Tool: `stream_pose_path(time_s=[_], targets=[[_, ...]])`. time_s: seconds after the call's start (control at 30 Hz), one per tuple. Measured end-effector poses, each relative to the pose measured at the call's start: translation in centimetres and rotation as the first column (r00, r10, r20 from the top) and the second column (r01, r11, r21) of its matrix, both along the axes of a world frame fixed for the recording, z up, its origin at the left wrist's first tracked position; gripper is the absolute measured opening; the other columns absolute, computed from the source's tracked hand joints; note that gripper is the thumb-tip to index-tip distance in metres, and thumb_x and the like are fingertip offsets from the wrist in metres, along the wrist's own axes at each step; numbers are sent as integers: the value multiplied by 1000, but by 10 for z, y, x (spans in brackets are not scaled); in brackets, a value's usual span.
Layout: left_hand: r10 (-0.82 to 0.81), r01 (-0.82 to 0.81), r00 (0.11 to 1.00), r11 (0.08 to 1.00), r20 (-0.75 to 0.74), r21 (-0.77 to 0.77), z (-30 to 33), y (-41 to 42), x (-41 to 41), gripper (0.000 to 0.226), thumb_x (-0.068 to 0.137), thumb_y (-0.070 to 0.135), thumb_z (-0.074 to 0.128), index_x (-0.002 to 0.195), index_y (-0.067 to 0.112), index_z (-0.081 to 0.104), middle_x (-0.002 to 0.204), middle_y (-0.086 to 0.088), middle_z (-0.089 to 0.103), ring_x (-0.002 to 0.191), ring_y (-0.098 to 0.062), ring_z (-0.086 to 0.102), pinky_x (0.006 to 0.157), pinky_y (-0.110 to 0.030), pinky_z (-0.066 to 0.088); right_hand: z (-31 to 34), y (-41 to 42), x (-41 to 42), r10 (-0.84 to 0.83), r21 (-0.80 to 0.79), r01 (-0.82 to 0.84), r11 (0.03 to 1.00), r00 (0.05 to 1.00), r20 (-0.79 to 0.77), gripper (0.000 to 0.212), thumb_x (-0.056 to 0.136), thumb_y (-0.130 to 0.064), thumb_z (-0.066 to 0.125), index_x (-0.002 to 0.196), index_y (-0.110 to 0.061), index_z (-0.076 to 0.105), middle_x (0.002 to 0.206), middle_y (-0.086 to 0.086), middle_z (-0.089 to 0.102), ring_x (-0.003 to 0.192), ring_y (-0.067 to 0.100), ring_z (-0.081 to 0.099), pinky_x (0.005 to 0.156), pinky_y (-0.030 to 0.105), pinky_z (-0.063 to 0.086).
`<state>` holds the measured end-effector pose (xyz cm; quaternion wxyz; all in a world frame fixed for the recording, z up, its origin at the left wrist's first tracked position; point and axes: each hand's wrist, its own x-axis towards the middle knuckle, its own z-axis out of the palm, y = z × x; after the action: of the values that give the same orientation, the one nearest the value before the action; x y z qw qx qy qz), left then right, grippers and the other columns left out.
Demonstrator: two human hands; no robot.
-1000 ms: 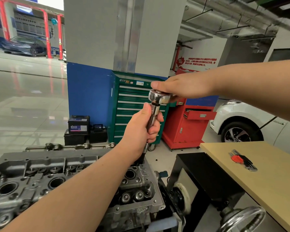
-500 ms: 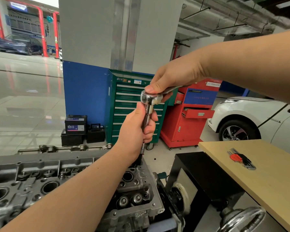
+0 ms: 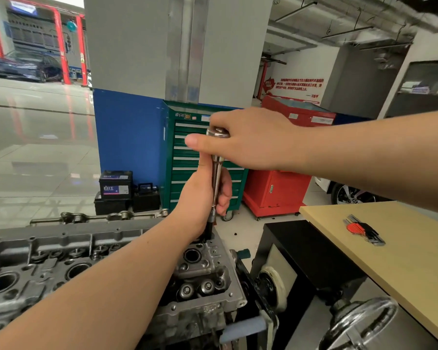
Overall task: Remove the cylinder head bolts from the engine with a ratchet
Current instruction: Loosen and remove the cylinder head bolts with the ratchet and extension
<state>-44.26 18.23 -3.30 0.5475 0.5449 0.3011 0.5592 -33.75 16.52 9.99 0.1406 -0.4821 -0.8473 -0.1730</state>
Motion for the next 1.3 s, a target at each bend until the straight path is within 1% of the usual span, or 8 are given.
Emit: stream_pose_path(time_s=[0.2, 0.43, 0.6, 0.73, 0.9, 1.0, 1.2, 1.3], targets=[[-122, 125, 990, 991, 65, -49, 5, -7, 1, 81, 89, 84, 22, 50, 15, 39, 44, -3, 28, 39, -18, 23, 47, -33, 21, 9, 20, 18, 370, -84, -362, 929, 921, 120, 42, 101, -53, 51, 112, -13, 60, 87, 0, 62, 78, 19, 55, 67, 35, 39], [195, -196, 980, 980, -51, -32, 1, -13, 9, 70, 108, 64, 25, 80, 14, 66, 56, -2, 52, 48, -14, 48, 50, -26, 48, 7, 15, -4, -64, 29, 58, 998, 963, 261, 43, 111, -37, 26, 148, -27, 45, 71, 10, 47, 55, 20, 40, 47, 33, 23], [34, -22, 993, 994, 116, -106, 5, -11, 2, 74, 105, 71, 25, 55, 20, 41, 50, 0, 26, 45, -17, 20, 46, -29, 23, 13, 15, 1, 47, 68, -67, 995, 963, 267, 66, 98, -75, 29, 89, -16, 56, 68, 1, 50, 60, 15, 46, 53, 34, 27], [-120, 123, 991, 991, 61, -54, 5, -7, -3, 75, 107, 69, 20, 57, 16, 39, 50, -2, 23, 46, -19, 16, 45, -30, 24, 21, 9, 21, 207, -283, -161, 946, 968, 143, 60, 93, -73, 38, 127, -25, 50, 88, -11, 58, 77, 2, 54, 62, 21, 36], [129, -129, 992, 991, -11, -19, -2, -9, 4, 73, 109, 65, 22, 78, 12, 62, 57, -3, 54, 51, -16, 50, 53, -32, 51, 11, 12, 5, -76, 109, 30, 994, 891, 448, 48, 108, -57, 28, 139, -32, 55, 70, 4, 45, 58, 18, 44, 49, 31, 24], [167, -168, 986, 984, -21, -56, -8, -12, 7, 73, 108, 67, 24, 65, 16, 54, 53, -3, 43, 46, -18, 40, 48, -32, 43, 4, 10, -3, -156, 212, 92, 973, 938, 311, 67, 101, -71, 22, 95, -19, 64, 68, 2, 45, 58, 19, 41, 50, 32, 25], [-124, 128, 991, 987, 39, -98, -5, -2, 1, 75, 107, 68, 21, 54, 17, 39, 48, -1, 24, 43, -19, 20, 45, -31, 23, 21, 5, 25, 226, -315, -193, 929, 972, 71, 43, 101, -63, 45, 125, -29, 55, 88, -13, 59, 76, -4, 55, 61, 12, 38], [-88, 89, 996, 995, 15, -44, -10, -1, -2, 75, 107, 67, 22, 64, 14, 51, 51, -5, 39, 47, -21, 35, 49, -33, 37, 12, 6, 19, 25, -34, -16, 999, 958, 286, 34, 104, -63, 36, 118, -39, 56, 77, -9, 49, 75, 21, 52, 60, 31, 38]])
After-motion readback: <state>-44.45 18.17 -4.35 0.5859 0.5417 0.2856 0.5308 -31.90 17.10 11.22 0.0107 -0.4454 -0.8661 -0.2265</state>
